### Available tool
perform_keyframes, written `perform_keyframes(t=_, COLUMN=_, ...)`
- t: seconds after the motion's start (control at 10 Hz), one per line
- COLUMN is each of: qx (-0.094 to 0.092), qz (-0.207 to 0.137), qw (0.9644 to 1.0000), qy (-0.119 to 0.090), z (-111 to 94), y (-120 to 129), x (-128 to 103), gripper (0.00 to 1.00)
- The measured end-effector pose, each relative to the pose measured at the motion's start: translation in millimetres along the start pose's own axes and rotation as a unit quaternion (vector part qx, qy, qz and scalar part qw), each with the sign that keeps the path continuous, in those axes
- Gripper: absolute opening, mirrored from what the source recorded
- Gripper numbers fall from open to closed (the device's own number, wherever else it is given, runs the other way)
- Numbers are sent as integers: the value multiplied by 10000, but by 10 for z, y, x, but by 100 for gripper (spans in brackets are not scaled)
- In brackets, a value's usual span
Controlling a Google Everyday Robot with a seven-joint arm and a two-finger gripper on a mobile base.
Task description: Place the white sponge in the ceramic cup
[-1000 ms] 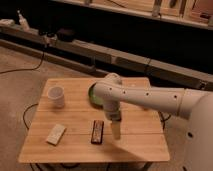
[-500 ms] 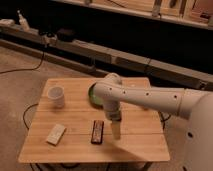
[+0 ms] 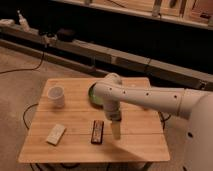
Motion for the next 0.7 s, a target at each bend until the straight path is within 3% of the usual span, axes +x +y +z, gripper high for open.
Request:
perform_keyframes(t=0.4, qx=93, qz=-8, qw=10000, qy=24, z=-8, y=-24, x=18, gripper=80)
perform_keyframes(t=0.6, qx=545, qz=-78, qw=9985, qy=-68, z=-31, y=-178, x=-7, gripper=80)
perform_keyframes(t=0.7, qx=1012, qz=-304, qw=9941, qy=-236, z=-93, y=-316, x=-85, gripper=80)
